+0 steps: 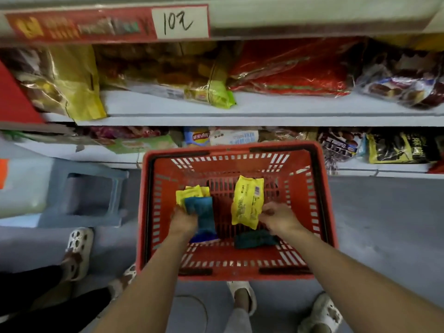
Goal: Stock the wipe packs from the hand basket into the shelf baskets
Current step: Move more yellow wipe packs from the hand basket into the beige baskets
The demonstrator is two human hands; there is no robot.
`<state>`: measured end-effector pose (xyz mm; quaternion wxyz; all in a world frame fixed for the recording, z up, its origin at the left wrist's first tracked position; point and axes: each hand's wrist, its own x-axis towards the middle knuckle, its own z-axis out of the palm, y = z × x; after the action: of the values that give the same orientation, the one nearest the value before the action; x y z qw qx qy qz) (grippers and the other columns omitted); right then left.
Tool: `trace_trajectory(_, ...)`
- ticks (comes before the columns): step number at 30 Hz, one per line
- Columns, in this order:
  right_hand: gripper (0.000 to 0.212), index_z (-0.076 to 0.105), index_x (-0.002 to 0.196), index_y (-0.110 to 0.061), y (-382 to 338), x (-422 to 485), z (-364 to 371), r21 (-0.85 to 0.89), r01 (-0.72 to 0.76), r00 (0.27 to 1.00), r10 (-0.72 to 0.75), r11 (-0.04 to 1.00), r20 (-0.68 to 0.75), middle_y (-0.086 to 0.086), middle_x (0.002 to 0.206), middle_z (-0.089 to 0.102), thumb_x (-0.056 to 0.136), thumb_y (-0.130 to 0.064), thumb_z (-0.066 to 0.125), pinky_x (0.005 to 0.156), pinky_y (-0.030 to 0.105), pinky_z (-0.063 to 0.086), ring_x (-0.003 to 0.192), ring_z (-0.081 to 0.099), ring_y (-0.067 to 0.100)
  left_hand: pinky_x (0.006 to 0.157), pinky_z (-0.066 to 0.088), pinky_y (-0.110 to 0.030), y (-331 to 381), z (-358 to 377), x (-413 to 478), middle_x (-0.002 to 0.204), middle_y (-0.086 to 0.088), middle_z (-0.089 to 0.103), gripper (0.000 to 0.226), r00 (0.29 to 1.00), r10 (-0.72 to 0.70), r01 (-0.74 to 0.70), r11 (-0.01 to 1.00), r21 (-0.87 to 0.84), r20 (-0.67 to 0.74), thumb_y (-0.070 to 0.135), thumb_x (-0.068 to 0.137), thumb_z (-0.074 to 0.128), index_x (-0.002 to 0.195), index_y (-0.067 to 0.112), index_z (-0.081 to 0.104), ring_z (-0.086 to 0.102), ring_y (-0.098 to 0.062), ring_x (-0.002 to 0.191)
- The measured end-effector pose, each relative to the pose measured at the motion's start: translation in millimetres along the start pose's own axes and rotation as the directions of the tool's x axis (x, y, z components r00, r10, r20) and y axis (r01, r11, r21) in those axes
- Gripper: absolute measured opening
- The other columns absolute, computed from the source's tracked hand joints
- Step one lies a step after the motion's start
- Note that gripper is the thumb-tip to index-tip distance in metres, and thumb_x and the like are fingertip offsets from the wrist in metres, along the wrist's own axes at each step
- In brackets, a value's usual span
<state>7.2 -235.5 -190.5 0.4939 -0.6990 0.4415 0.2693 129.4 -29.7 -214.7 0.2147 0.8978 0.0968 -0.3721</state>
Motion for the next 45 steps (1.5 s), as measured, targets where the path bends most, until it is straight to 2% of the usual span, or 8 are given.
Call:
trace_trajectory(4, 0.007, 0.059, 0.091, -0.017, -5, 40, 22, 0.019, -0.089, 0.993, 0.090, 0.996, -0.077, 0.008, 0.111, 0.065, 0.086, -0.019, 0.065, 0.087, 0.045, 0.054, 0.100, 0.063, 0.028, 0.099, 0.044, -0.044, -18, 31, 35, 0.131, -0.026, 0.052, 0.037, 0.999, -0.013, 0.018, 0.994, 0.112, -0.051, 0.014, 0.098, 0.043, 0.131, -0.002, 0.047, 0.052, -0.042, 0.118)
trace_trajectory(12, 0.113, 0.026, 0.141, -0.003, 9, 99, 67, 0.128, -0.299, 0.908, 0.323, 0.946, -0.266, 0.019, 0.142, 0.042, 0.056, -0.049, 0.085, 0.101, 0.043, 0.044, 0.127, 0.046, 0.036, 0.086, 0.049, -0.036, -5, 45, 42, 0.114, -0.014, 0.059, 0.047, 0.992, 0.023, -0.044, 0.984, -0.172, -0.123, 0.010, 0.082, 0.070, 0.124, 0.006, 0.050, 0.059, -0.034, 0.107)
trace_trajectory(18, 0.045, 0.068, 0.103, -0.013, 14, 103, 65, 0.272, -0.214, 0.941, 0.273, 0.938, -0.201, 0.009, 0.109, 0.070, 0.065, -0.026, 0.086, 0.077, 0.028, 0.051, 0.089, 0.065, 0.022, 0.076, 0.046, -0.033, -2, 53, 56, 0.104, -0.006, 0.065, 0.047, 0.995, 0.095, -0.095, 0.995, -0.008, 0.040, 0.042, 0.076, 0.076, 0.111, 0.015, 0.059, 0.062, -0.030, 0.098)
trace_trajectory(22, 0.037, 0.068, 0.105, -0.010, 13, 95, 54, 0.389, -0.118, 0.959, 0.206, 0.914, -0.193, 0.005, 0.102, 0.069, 0.071, -0.013, 0.081, 0.075, 0.028, 0.051, 0.087, 0.065, 0.022, 0.061, 0.036, -0.027, 6, 48, 52, 0.081, -0.003, 0.061, 0.016, 0.978, 0.207, -0.204, 0.977, -0.070, 0.041, 0.027, 0.086, 0.072, 0.090, 0.015, 0.062, 0.060, -0.028, 0.082)
trace_trajectory(29, 0.029, 0.058, 0.108, -0.016, 3, 23, 13, 0.289, 0.203, 0.962, -0.135, 0.935, -0.238, 0.000, 0.097, 0.069, 0.081, -0.014, 0.070, 0.081, 0.036, 0.055, 0.086, 0.065, 0.019, 0.045, 0.037, -0.008, 39, 21, -16, 0.072, 0.005, 0.055, 0.018, 0.947, 0.297, -0.320, 0.901, -0.294, -0.120, 0.014, 0.100, 0.051, 0.110, 0.001, 0.058, 0.052, -0.008, 0.061)
trace_trajectory(35, 0.031, 0.050, 0.104, -0.029, 11, -79, -42, -0.153, 0.637, 0.654, -0.634, 0.756, -0.411, -0.008, 0.096, 0.062, 0.077, -0.020, 0.063, 0.075, 0.037, 0.049, 0.090, 0.059, 0.017, 0.087, 0.053, -0.053, 87, 34, -127, 0.110, -0.008, 0.071, 0.030, 0.984, 0.171, -0.078, 0.640, -0.764, 0.043, 0.027, 0.086, 0.062, 0.116, 0.021, 0.060, 0.068, -0.030, 0.099)
trace_trajectory(40, 0.047, 0.053, 0.104, -0.032, 47, -146, -115, -0.748, 0.547, 0.243, -0.927, 0.375, -0.286, -0.005, 0.107, 0.064, 0.062, -0.011, 0.055, 0.074, 0.035, 0.038, 0.099, 0.052, 0.020, 0.099, 0.046, -0.050, 139, 43, -236, 0.122, -0.015, 0.067, 0.077, 0.858, 0.396, 0.206, 0.317, -0.926, 0.327, 0.070, 0.088, 0.032, 0.127, 0.011, 0.061, 0.062, -0.032, 0.114)
trace_trajectory(45, 0.049, 0.057, 0.112, -0.033, 95, -211, -191, -0.798, 0.530, 0.248, -0.952, 0.287, -0.177, -0.004, 0.125, 0.059, 0.067, -0.016, 0.045, 0.103, 0.051, 0.032, 0.114, 0.052, 0.021, 0.091, 0.053, -0.049, 180, 79, -324, 0.124, -0.018, 0.065, 0.054, 0.819, 0.499, 0.164, 0.270, -0.949, 0.284, 0.045, 0.094, 0.044, 0.127, 0.005, 0.059, 0.064, -0.033, 0.112)
